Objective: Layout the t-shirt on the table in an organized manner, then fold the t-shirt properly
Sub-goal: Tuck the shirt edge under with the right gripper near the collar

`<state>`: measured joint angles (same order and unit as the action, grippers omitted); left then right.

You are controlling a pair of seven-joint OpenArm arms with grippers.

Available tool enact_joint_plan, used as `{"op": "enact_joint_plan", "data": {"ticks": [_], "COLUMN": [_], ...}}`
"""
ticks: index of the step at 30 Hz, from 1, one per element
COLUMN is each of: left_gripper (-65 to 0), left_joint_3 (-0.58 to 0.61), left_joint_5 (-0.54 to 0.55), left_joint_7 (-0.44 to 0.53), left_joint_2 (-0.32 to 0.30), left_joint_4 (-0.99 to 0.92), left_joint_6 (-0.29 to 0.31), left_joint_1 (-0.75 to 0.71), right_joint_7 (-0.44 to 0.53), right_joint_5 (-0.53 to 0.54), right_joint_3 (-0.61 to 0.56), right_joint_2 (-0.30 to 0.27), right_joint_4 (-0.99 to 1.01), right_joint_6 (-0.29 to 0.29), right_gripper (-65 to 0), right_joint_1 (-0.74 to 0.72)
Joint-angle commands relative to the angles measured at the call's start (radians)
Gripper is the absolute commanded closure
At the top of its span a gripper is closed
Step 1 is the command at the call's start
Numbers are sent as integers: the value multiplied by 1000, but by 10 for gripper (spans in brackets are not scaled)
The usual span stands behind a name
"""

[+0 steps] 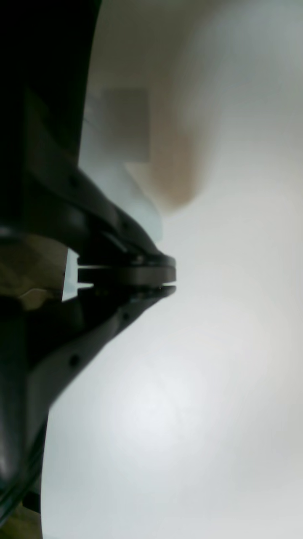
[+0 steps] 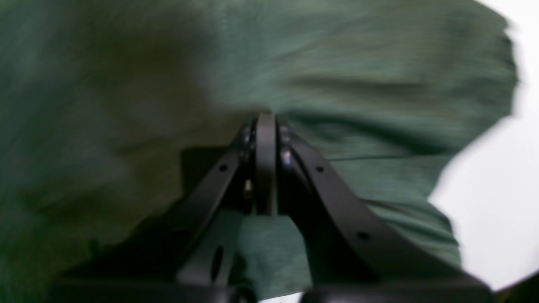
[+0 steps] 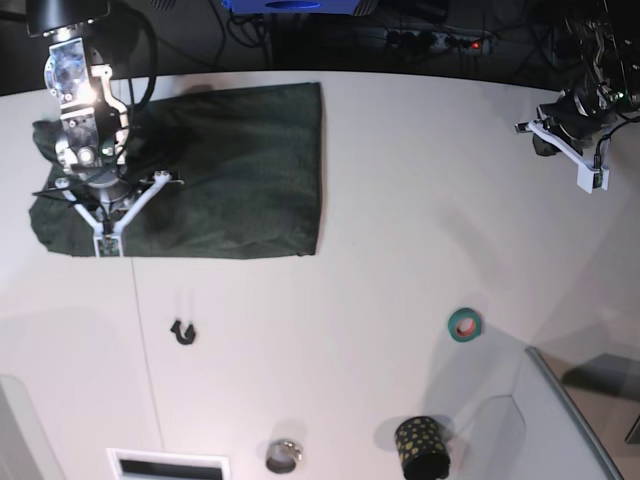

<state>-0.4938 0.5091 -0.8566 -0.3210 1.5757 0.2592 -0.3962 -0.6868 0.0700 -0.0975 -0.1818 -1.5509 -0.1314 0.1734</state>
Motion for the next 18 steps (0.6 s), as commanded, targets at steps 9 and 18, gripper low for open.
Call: {"op": "enact_joint_plan", "data": {"ticks": [9, 18], "left_gripper": [0, 0], "left_joint_3": [-6, -4], "left_joint_5": [7, 7], "left_joint_7": [12, 12], "left_joint_2": [-16, -14], "left_joint_4": [13, 13], "left_joint_6": [-2, -2], "left_joint_1": [3, -5], "right_joint_7": [-40, -41], "right_joint_5": [-5, -5], "right_joint_3": [-57, -199], "right_joint_2": [-5, 0], "right_joint_4": [-173, 79], "right_joint_6": [19, 77], "right_gripper": [-2, -2], "right_joint_1": [8, -202]}}
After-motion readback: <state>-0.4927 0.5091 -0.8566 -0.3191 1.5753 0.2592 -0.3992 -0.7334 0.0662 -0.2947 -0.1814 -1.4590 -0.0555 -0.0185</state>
